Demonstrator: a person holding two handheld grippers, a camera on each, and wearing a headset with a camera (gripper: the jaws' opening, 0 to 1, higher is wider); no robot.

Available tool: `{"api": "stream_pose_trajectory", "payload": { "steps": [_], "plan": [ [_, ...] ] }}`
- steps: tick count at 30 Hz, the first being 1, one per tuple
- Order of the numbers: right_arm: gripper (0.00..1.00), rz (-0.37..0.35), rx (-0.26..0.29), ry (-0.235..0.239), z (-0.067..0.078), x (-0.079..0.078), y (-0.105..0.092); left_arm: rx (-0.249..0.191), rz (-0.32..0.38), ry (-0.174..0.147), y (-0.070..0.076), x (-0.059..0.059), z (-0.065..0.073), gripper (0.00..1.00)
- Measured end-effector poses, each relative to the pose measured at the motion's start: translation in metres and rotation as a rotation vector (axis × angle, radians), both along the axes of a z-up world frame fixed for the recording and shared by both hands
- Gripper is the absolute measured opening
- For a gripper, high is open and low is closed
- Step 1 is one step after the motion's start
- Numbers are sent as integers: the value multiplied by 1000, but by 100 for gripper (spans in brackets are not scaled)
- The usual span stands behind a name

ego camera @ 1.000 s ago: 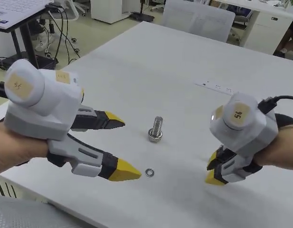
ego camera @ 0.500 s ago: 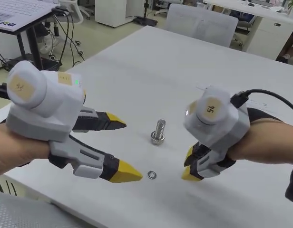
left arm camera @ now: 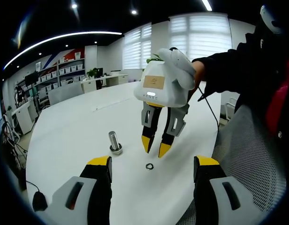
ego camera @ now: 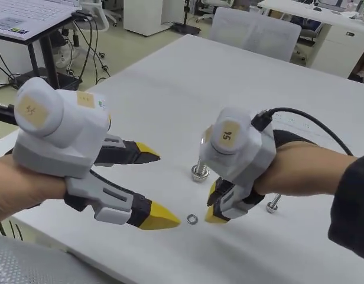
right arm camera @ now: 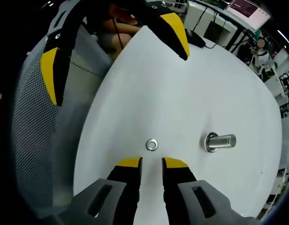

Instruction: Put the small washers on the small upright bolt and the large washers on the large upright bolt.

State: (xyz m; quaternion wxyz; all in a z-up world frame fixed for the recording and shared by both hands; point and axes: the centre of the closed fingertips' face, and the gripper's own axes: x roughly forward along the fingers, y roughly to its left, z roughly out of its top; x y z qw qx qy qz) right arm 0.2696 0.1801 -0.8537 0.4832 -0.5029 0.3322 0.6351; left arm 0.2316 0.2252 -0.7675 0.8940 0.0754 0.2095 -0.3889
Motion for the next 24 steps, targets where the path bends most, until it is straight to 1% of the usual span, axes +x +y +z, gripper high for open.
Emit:
{"api": "stream_pose_trajectory", "payload": {
  "steps": [7, 14, 24],
  "plan": [
    [18, 24, -19, 9, -10, -3, 7, -1, 1, -1, -1, 1, 0, 70],
    [18, 39, -28, 16, -17, -5, 17, -1, 5, -3, 1, 0, 1, 70],
    [17, 54, -50, 12, -26, -5, 17, -3, 11, -1, 2, -2, 0, 70]
  ]
}}
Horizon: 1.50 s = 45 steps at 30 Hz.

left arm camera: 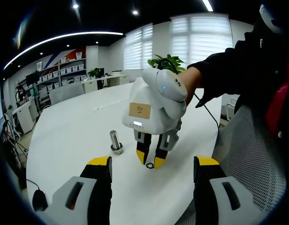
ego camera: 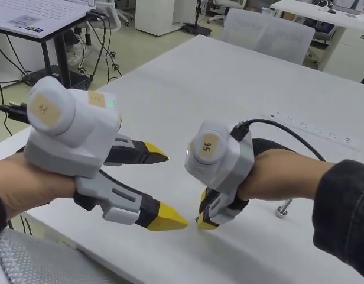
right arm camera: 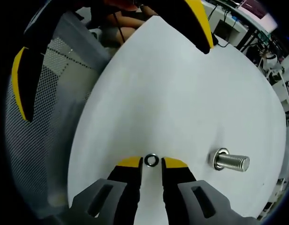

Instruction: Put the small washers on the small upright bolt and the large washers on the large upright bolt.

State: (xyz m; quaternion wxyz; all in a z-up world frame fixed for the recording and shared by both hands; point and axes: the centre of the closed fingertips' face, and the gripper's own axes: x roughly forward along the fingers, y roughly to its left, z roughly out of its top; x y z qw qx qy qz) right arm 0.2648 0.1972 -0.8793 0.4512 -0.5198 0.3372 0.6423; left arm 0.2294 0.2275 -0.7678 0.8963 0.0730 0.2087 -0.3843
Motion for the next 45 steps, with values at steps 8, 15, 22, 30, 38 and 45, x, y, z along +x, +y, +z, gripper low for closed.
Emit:
{"api": "stream_pose_trajectory", "payload": {
  "steps": [8, 15, 22, 30, 38, 45],
  "plan": [
    [17, 3, -6, -2, -1, 0, -2, -2, -1, 1, 0, -1, 0, 70],
    [15, 26, -7, -10, -1, -1, -2, -5, 0, -1, -1, 1, 1, 70],
    [16, 22, -18, 2, -1, -2, -4, -6, 3, 0, 0, 0, 0, 70],
    [16, 29, -16, 5, -1, 0, -4, -10, 5, -1, 0, 1, 1, 70],
    [17, 43, -21, 18, -1, 0, -5, -8, 6, 2, 0, 2, -1, 70],
    [16, 60, -21, 10, -2, 0, -5, -9, 6, 4, 0, 2, -2, 70]
  ]
}}
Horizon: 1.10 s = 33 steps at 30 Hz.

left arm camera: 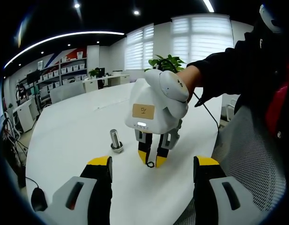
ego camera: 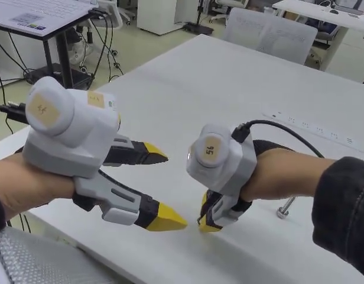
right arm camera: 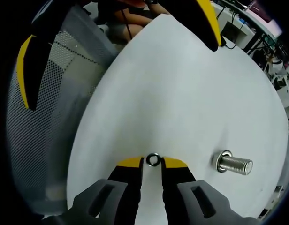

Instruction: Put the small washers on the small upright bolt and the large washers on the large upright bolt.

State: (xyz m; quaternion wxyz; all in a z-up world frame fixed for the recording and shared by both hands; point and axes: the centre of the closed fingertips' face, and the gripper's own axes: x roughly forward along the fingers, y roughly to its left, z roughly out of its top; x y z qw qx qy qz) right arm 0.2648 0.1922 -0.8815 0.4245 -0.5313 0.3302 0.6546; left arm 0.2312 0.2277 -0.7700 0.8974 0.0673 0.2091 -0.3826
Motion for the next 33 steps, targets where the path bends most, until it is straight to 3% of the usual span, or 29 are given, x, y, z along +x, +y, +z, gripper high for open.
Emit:
{"api": "stream_pose_trajectory", "payload": {
  "steps": [16, 23, 33],
  "plan": [
    [13, -21, -9, -5, 1, -3, 1, 2, -3, 2, 0, -2, -1, 69],
    [13, -64, 14, 18, 1, -3, 1, 5, -4, 3, 1, -4, -1, 69],
    [13, -101, 6, 10, 12, 9, -13, 5, -6, 6, 2, -4, -1, 69]
  ]
}}
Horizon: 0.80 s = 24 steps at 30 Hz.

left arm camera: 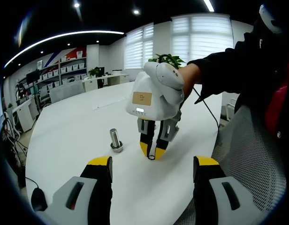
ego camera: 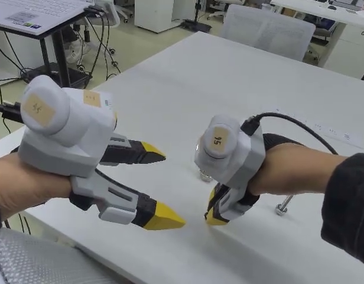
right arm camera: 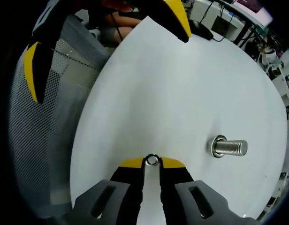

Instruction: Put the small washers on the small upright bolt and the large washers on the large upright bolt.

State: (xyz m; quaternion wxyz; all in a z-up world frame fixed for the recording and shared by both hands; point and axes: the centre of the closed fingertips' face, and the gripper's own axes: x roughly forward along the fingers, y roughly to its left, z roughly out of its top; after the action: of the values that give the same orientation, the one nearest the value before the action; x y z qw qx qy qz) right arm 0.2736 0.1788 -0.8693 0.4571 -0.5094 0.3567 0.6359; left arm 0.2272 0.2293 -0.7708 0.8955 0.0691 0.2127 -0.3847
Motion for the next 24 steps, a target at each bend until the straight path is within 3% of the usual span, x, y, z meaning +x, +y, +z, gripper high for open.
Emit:
{"api": "stream_pose_trajectory", "payload": {
  "steps": [8, 24],
  "plan": [
    [13, -42, 15, -4, 16, 10, -16, 1, -4, 5, -1, 1, -1, 69],
    [13, -136, 36, -57, 48, 41, -51, 3, -12, 6, -4, 3, -1, 69]
  ]
}}
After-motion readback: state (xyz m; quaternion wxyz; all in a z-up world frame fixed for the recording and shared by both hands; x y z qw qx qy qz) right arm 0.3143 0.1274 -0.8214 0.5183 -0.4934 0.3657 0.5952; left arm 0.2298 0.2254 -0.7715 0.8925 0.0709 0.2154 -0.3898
